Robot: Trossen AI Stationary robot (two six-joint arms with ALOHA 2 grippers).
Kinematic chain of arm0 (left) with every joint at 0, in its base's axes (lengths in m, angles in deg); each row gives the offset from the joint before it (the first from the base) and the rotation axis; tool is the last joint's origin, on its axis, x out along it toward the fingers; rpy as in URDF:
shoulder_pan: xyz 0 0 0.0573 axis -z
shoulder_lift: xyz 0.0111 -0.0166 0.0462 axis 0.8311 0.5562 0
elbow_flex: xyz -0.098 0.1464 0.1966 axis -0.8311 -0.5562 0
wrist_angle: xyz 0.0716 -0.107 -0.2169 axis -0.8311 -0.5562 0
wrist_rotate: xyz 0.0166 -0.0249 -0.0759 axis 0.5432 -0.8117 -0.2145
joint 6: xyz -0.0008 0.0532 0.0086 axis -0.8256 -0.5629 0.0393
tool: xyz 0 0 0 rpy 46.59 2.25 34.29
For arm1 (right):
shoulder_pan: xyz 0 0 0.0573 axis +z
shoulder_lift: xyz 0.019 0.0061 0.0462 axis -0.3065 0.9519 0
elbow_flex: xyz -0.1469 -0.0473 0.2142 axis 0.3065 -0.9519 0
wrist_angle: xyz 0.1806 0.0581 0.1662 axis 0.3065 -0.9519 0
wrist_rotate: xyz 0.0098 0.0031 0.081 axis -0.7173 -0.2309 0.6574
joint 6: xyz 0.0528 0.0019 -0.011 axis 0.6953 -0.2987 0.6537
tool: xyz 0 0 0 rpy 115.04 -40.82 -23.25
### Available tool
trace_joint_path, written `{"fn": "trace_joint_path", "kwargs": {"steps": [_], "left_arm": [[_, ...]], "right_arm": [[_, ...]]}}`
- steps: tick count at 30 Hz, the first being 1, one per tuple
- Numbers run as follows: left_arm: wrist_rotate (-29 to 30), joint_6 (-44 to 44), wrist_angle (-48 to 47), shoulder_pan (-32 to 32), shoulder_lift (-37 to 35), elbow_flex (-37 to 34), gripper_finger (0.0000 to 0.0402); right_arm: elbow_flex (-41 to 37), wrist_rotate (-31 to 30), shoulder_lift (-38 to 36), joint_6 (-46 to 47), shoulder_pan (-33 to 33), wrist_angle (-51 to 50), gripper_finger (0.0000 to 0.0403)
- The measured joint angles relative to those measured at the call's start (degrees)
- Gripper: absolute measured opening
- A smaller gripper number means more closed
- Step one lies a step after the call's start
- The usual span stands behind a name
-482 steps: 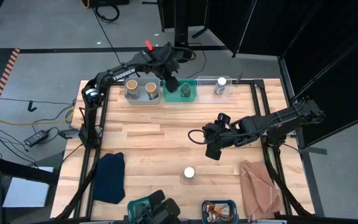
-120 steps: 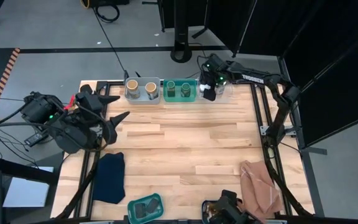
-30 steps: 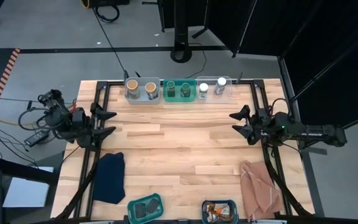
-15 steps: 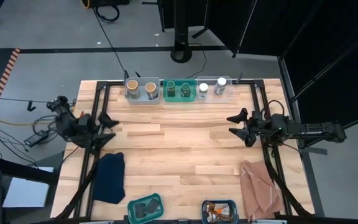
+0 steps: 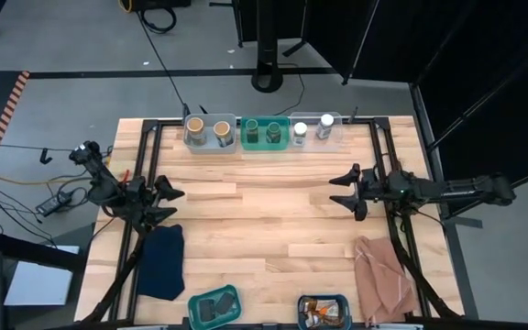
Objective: Sort spices by type
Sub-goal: Return to Home Position
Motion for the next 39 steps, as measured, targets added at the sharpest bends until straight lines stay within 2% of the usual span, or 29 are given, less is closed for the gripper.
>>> {"fn": "trace_joint_path", "kwargs": {"steps": [3, 5, 7, 8, 9, 11, 14, 16, 18, 21, 29, 34, 39], "left_arm": [[0.1, -1.4, -2.1, 0.0, 0.1, 0.0, 0.0300], [-0.5, 0.6, -3.7, 0.0, 0.1, 0.0, 0.0300], [-2.7, 4.4, -3.6, 0.0, 0.4, 0.0, 0.0300], [-5.2, 3.3, -3.5, 0.0, 0.4, 0.0, 0.0300], [-9.3, 0.8, -3.5, 0.0, 0.4, 0.0, 0.0300], [-21.1, -4.6, -2.3, 0.0, 0.4, 0.0, 0.0300], [-38.5, -9.4, 0.7, 0.0, 0.4, 0.0, 0.0300], [-43.5, -10.0, 1.6, 0.1, 0.4, 0.0, 0.0300], [-43.7, -7.7, 0.6, 0.0, 0.3, 0.0, 0.0300], [-43.3, -5.7, -2.3, 0.0, 0.3, 0.0, 0.0300], [-43.1, -8.4, -8.4, 0.0, -0.3, 0.0, 0.0300], [-46.9, -8.8, -10.3, 0.0, -0.3, 0.0, 0.0300], [-47.2, -8.8, -12.3, 0.0, -0.3, 0.0, 0.0300]], "right_arm": [[0.0, -1.2, 2.3, -0.6, 0.0, -2.0, 0.0307], [0.0, -1.8, 3.9, -2.0, 0.0, -2.7, 0.0306], [0.0, -1.9, 5.5, -3.3, 0.0, -2.5, 0.0305], [0.0, -1.9, 6.1, -3.8, 0.0, -2.2, 0.0304], [0.0, -1.9, 6.7, -4.0, 0.0, -1.7, 0.0304], [0.0, -1.4, 7.7, -4.1, 0.0, 0.8, 0.0304], [0.0, 3.9, 8.4, -6.2, 0.0, 5.4, 0.0306], [0.0, 9.0, 8.5, -8.1, 0.0, 6.3, 0.0307], [0.0, 11.2, 8.5, -8.3, -0.2, 5.7, 0.0307], [0.0, 11.3, 8.5, -8.0, -0.5, 5.4, 0.0305], [0.0, 11.1, 8.5, -9.9, -1.0, 3.8, 0.0304], [0.0, 11.1, 8.5, -10.0, -1.0, 2.6, 0.0307], [0.0, 11.1, 8.5, -9.7, -1.0, 3.4, 0.0304]]}}
